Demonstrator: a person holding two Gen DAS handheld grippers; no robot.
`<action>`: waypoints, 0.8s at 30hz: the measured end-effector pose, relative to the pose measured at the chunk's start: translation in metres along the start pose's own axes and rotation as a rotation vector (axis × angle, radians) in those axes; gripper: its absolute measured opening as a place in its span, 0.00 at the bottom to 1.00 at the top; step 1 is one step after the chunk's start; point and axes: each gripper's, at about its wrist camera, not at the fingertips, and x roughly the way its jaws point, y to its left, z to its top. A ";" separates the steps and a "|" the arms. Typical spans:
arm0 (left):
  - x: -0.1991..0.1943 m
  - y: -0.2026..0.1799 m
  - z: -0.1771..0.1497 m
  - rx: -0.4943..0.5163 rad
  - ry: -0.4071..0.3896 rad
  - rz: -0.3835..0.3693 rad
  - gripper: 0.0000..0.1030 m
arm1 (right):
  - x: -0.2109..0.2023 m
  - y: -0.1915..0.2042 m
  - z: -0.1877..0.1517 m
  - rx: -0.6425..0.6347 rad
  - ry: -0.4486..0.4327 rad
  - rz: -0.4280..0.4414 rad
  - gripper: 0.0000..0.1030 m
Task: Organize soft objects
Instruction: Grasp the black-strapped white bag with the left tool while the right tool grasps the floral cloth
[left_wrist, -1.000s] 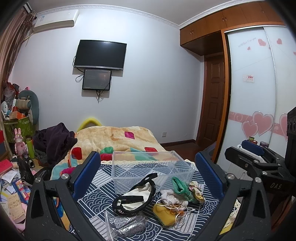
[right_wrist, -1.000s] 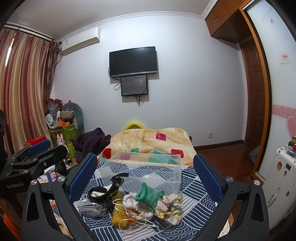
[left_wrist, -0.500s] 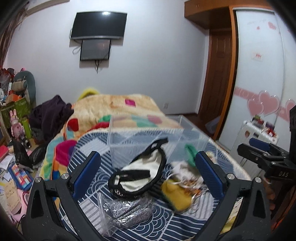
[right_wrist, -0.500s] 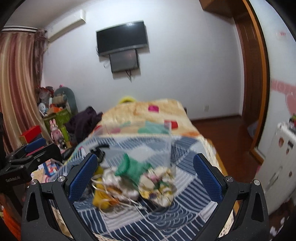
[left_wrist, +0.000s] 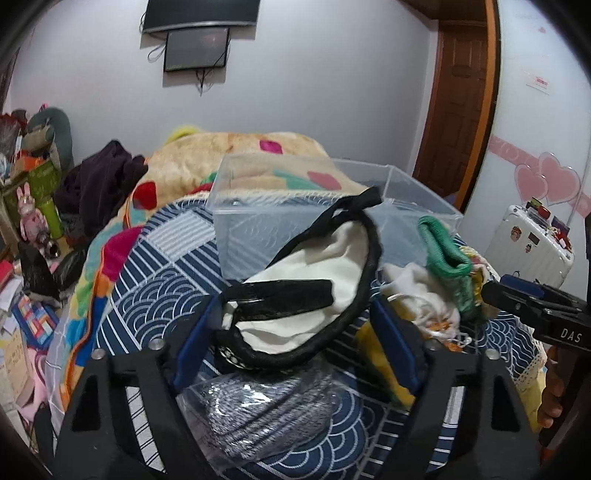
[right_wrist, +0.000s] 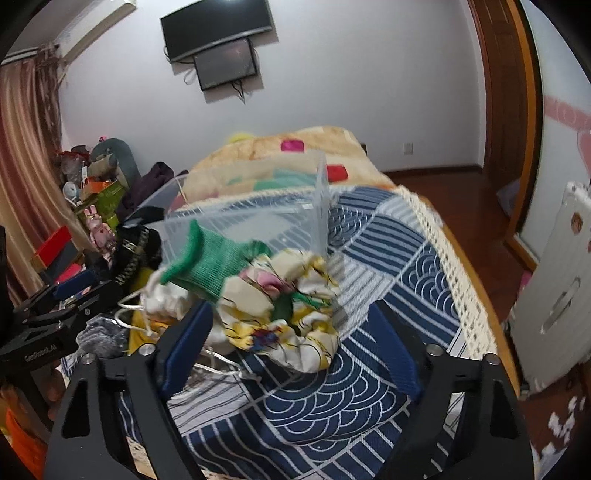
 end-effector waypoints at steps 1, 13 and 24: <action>0.001 0.002 0.000 -0.009 0.008 -0.013 0.72 | 0.002 -0.001 -0.001 0.006 0.008 0.002 0.69; -0.002 -0.004 -0.001 -0.016 0.018 -0.106 0.13 | 0.000 -0.006 -0.001 0.032 0.018 0.046 0.15; -0.038 0.011 0.017 -0.072 -0.083 -0.135 0.10 | -0.022 0.006 0.020 -0.010 -0.092 0.038 0.12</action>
